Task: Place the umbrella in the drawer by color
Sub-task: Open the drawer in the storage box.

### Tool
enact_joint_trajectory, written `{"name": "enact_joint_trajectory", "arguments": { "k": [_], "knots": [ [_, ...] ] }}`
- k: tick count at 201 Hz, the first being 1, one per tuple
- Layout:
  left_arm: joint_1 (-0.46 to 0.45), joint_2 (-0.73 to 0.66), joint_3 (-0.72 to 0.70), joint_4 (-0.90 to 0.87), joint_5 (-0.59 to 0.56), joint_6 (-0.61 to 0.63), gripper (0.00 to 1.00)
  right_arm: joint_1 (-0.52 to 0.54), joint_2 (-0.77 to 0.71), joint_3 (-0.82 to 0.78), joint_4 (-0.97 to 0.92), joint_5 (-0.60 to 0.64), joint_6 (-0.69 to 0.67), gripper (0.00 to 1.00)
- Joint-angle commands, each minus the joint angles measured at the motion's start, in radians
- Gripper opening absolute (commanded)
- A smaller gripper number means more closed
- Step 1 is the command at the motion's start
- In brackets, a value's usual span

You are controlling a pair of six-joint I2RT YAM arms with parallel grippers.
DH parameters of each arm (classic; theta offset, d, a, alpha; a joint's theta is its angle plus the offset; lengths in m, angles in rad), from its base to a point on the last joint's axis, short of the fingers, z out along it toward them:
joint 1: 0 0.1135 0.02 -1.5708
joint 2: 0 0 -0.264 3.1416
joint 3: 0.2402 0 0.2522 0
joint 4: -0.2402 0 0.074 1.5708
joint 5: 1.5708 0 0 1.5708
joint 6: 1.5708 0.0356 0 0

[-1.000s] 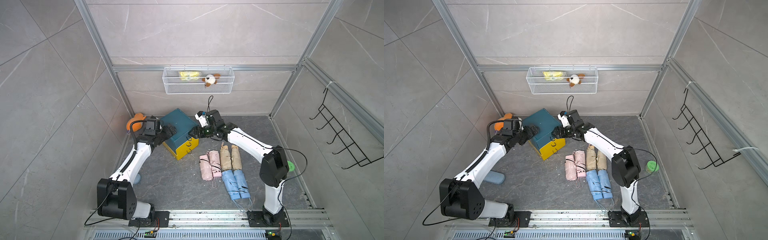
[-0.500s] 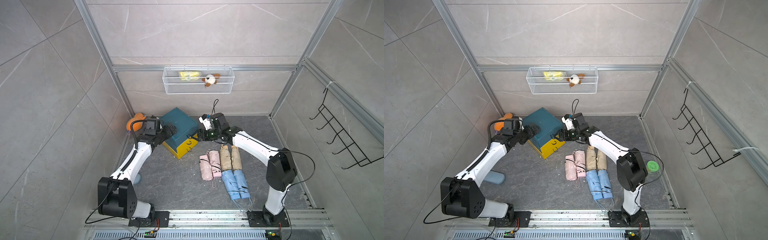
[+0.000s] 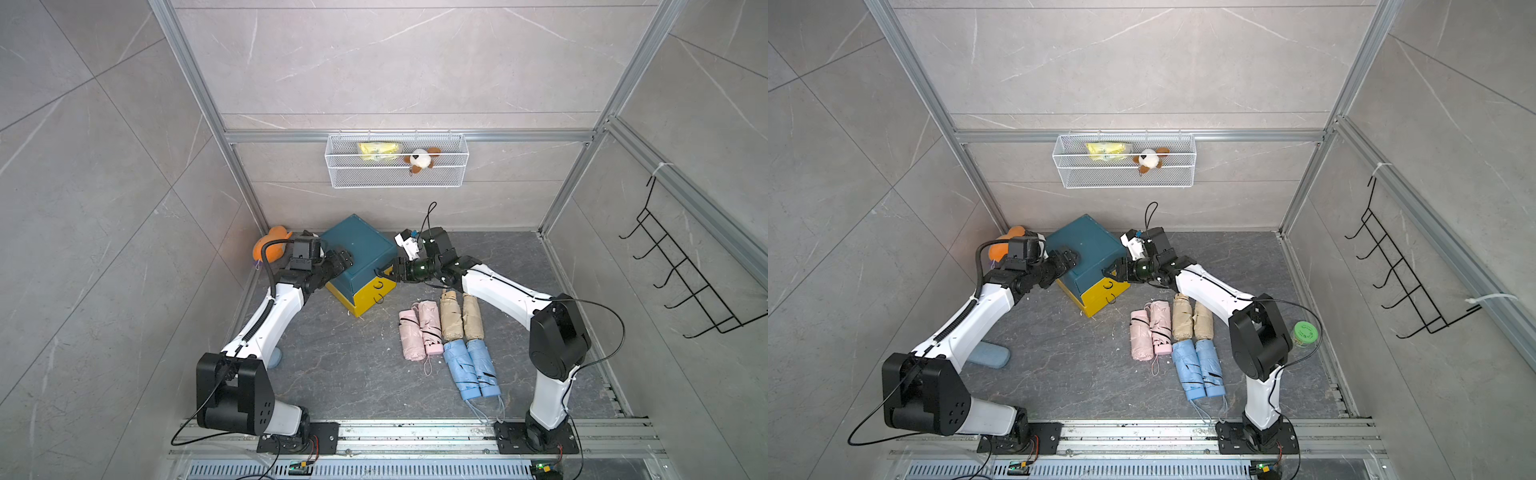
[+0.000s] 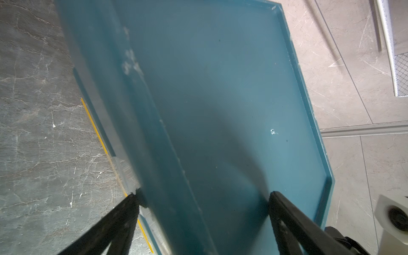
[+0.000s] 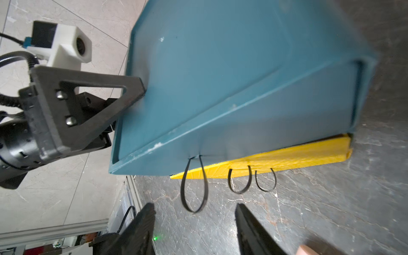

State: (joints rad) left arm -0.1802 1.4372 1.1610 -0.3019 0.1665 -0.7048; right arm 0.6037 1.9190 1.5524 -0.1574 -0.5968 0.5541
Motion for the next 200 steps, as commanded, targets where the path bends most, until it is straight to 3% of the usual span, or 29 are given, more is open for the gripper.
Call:
{"name": "enact_joint_trajectory", "arguments": {
  "k": [1, 38, 121, 165, 200],
  "knots": [
    [-0.004, 0.034, 0.002, -0.042, 0.009, 0.025, 0.93, 0.010, 0.045, 0.041, 0.035, -0.032, 0.028, 0.59],
    [-0.005, 0.037, 0.001, -0.045, 0.005, 0.027, 0.93, 0.014, 0.071, 0.066, 0.066, -0.049, 0.060, 0.52],
    [-0.004, 0.032, -0.017, -0.043, -0.011, 0.031, 0.93, 0.016, 0.088, 0.081, 0.045, -0.069, 0.051, 0.12],
    [-0.004, 0.034, -0.018, -0.048, -0.018, 0.030, 0.92, 0.016, 0.043, 0.045, 0.017, -0.053, 0.019, 0.00],
    [-0.003, 0.036, -0.021, -0.049, -0.026, 0.030, 0.92, 0.017, -0.003, -0.006, 0.002, -0.039, -0.008, 0.00]
  ]
}}
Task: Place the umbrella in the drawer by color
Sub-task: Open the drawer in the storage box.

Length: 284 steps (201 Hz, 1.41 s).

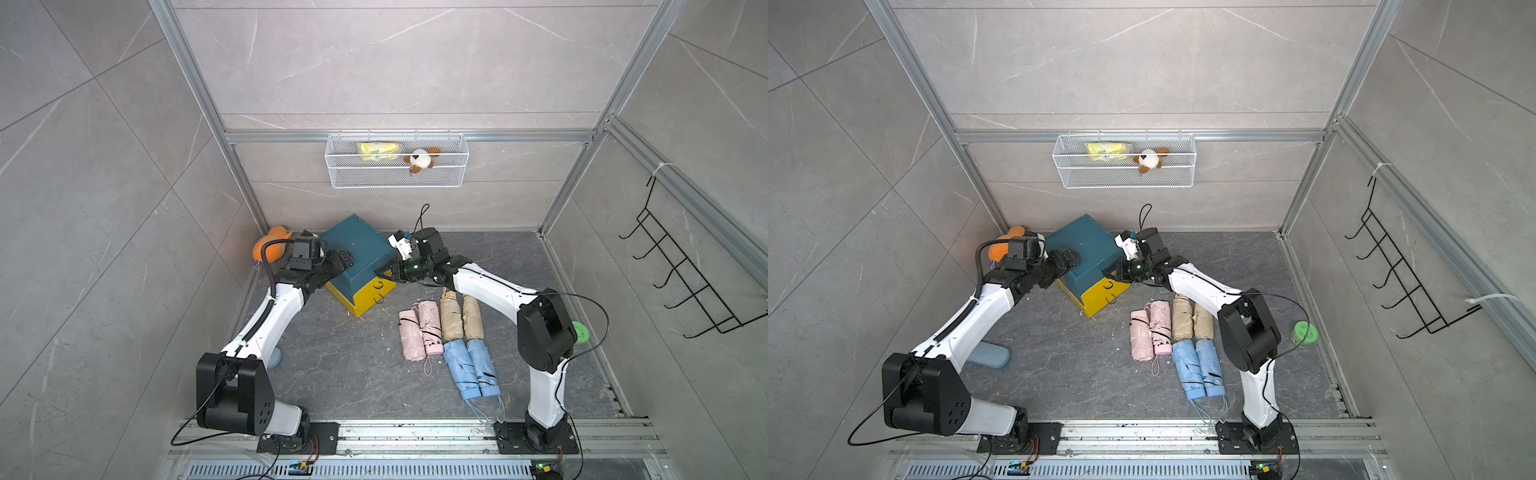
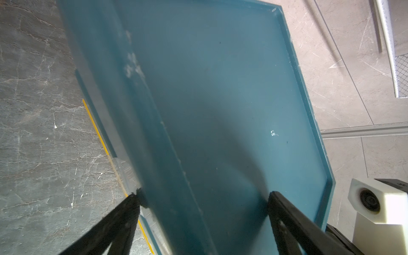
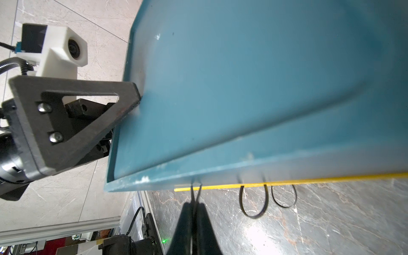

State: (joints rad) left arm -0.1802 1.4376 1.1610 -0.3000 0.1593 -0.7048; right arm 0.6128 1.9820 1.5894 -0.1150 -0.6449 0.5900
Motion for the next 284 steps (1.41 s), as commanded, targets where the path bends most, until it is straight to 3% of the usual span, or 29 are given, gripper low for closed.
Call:
{"name": "enact_joint_trajectory", "arguments": {
  "k": [1, 174, 261, 284],
  "knots": [
    [-0.003, 0.036, -0.021, -0.051, -0.019, 0.031, 0.92, 0.007, -0.067, -0.045, -0.041, 0.009, -0.044, 0.00],
    [-0.003, 0.030, -0.023, -0.060, -0.029, 0.028, 0.93, 0.007, -0.366, -0.404, -0.073, 0.078, -0.122, 0.00],
    [-0.003, 0.029, -0.018, -0.066, -0.030, 0.028, 0.93, 0.008, -0.449, -0.477, -0.108, 0.108, -0.143, 0.00],
    [-0.002, 0.027, -0.018, -0.065, -0.024, 0.028, 0.93, 0.008, -0.451, -0.479, -0.112, 0.115, -0.146, 0.07]
  ]
}}
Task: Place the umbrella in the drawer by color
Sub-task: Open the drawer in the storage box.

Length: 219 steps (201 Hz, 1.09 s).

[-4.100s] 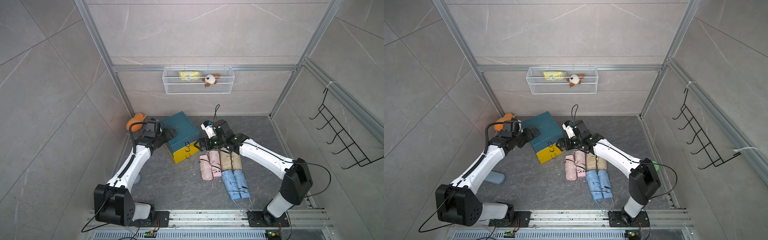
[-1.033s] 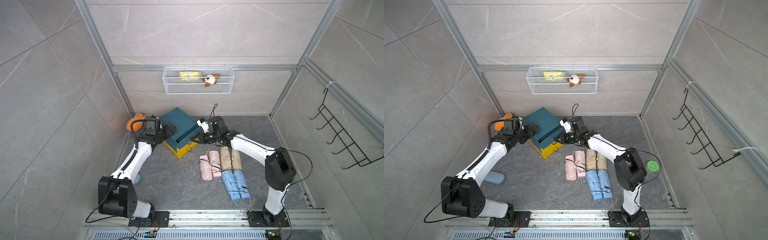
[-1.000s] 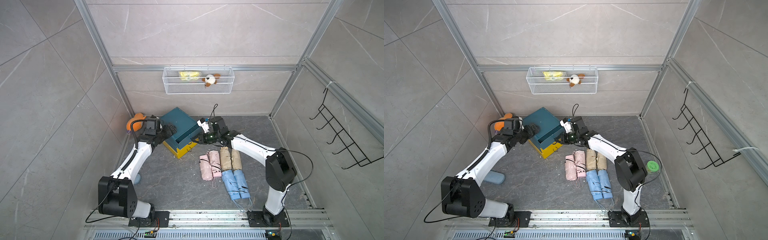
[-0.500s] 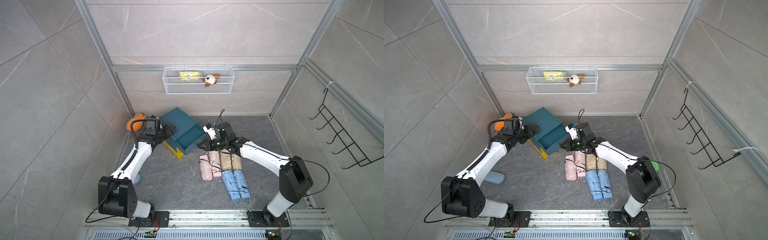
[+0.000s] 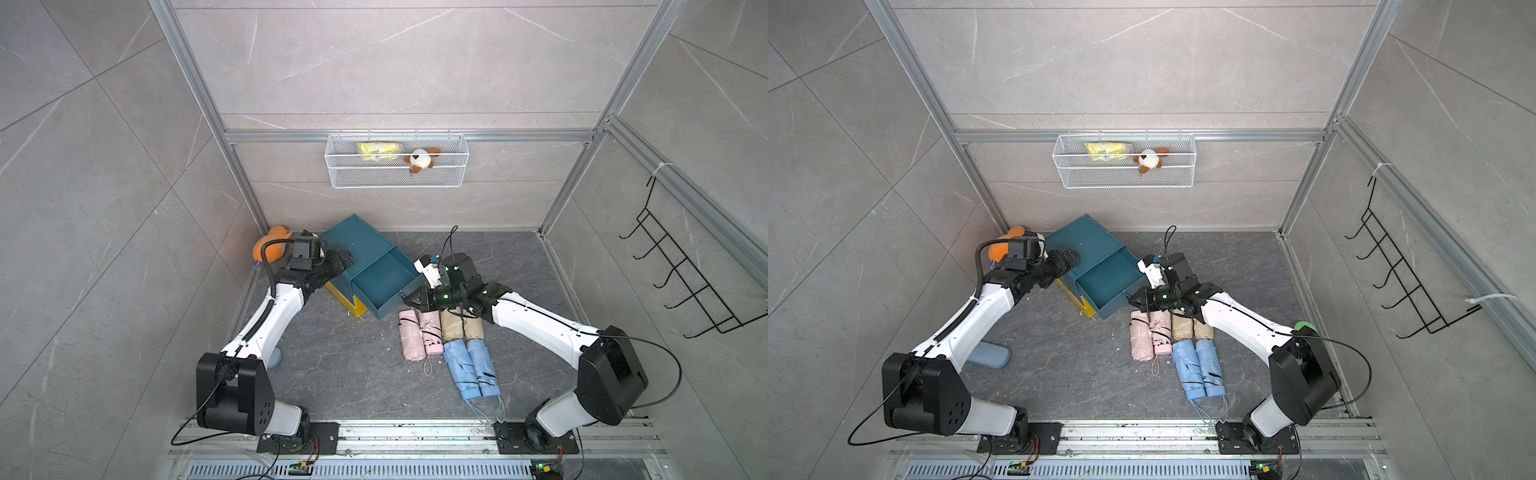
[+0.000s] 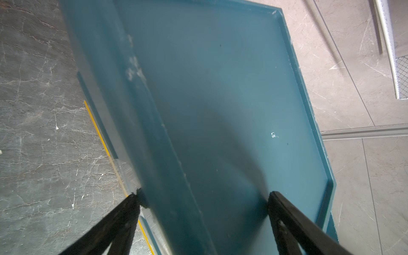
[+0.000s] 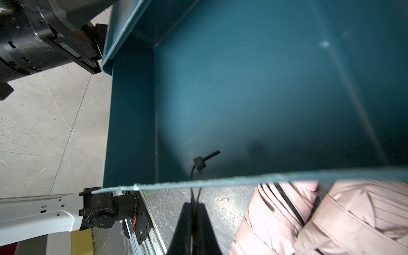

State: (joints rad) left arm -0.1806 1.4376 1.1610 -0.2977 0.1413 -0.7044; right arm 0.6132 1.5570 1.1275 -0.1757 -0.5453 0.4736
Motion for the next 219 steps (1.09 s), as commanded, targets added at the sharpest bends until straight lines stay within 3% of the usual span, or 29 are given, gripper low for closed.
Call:
{"name": "enact_joint_trajectory", "arguments": {
  "k": [1, 17, 44, 71, 125, 160, 189, 219],
  "knots": [
    [-0.002, 0.027, -0.018, -0.067, -0.006, 0.029, 0.93, 0.008, -0.026, -0.017, -0.051, 0.016, -0.029, 0.08],
    [-0.002, 0.021, -0.017, -0.069, -0.007, 0.026, 0.93, 0.008, -0.029, -0.015, -0.052, 0.022, -0.026, 0.18],
    [-0.003, -0.010, 0.015, -0.136, -0.071, 0.019, 0.98, 0.008, -0.061, -0.018, -0.063, 0.051, -0.028, 0.48],
    [-0.002, -0.074, 0.044, -0.182, -0.131, 0.026, 1.00, 0.008, -0.109, -0.014, -0.112, 0.101, -0.058, 0.62],
    [-0.002, -0.164, 0.090, -0.227, -0.126, 0.046, 1.00, 0.007, -0.199, -0.003, -0.212, 0.192, -0.105, 0.70],
    [-0.015, -0.226, 0.092, -0.248, -0.052, 0.073, 0.99, 0.008, -0.240, -0.004, -0.288, 0.277, -0.121, 0.72],
    [-0.104, -0.281, 0.084, -0.302, -0.036, 0.119, 0.98, 0.017, -0.255, -0.028, -0.326, 0.348, -0.121, 0.74],
    [-0.257, -0.328, 0.072, -0.363, -0.073, 0.161, 0.99, 0.034, -0.237, -0.079, -0.310, 0.411, -0.095, 0.75]
  ]
}}
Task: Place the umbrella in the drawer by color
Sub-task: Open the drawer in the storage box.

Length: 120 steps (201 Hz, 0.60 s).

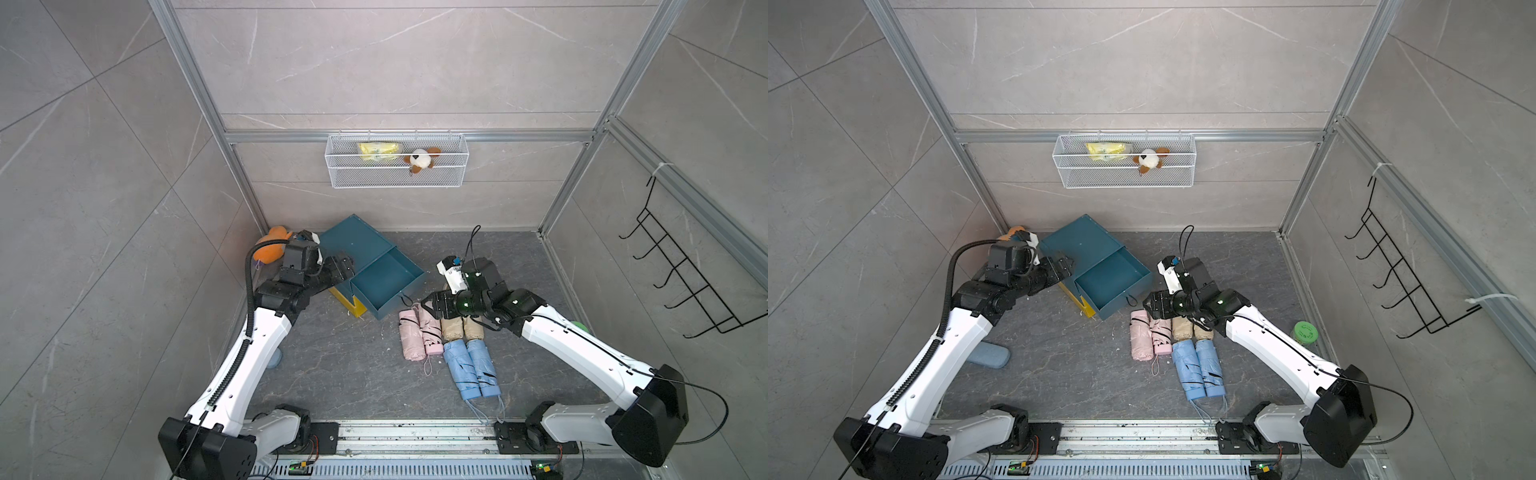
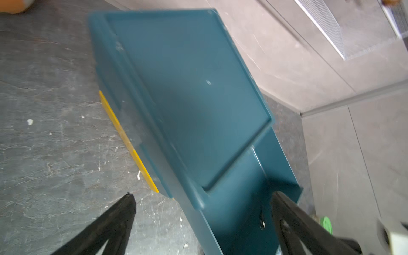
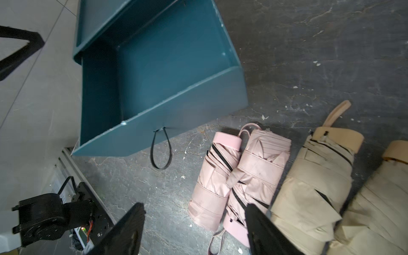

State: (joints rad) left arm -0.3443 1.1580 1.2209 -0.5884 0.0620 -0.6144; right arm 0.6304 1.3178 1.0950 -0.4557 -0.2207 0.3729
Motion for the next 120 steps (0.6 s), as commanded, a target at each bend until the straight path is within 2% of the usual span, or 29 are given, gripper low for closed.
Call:
{"name": "enact_joint_trajectory", "arguments": {
  "k": [1, 33, 69, 120],
  "knots": [
    [-0.097, -0.049, 0.011, -0.073, 0.004, 0.072, 0.99, 0.019, 0.003, -0.048, -0.029, 0.088, 0.007, 0.75],
    [-0.253, -0.112, -0.074, -0.067, 0.028, 0.081, 0.98, 0.051, 0.064, -0.094, 0.026, 0.135, 0.043, 0.75],
    [-0.427, -0.187, -0.179, -0.033, -0.007, 0.098, 0.98, 0.067, 0.144, -0.116, 0.094, 0.158, 0.076, 0.75],
    [-0.626, -0.164, -0.260, 0.024, -0.085, 0.127, 0.99, 0.077, 0.228, -0.110, 0.107, 0.259, 0.091, 0.75]
  ]
}}
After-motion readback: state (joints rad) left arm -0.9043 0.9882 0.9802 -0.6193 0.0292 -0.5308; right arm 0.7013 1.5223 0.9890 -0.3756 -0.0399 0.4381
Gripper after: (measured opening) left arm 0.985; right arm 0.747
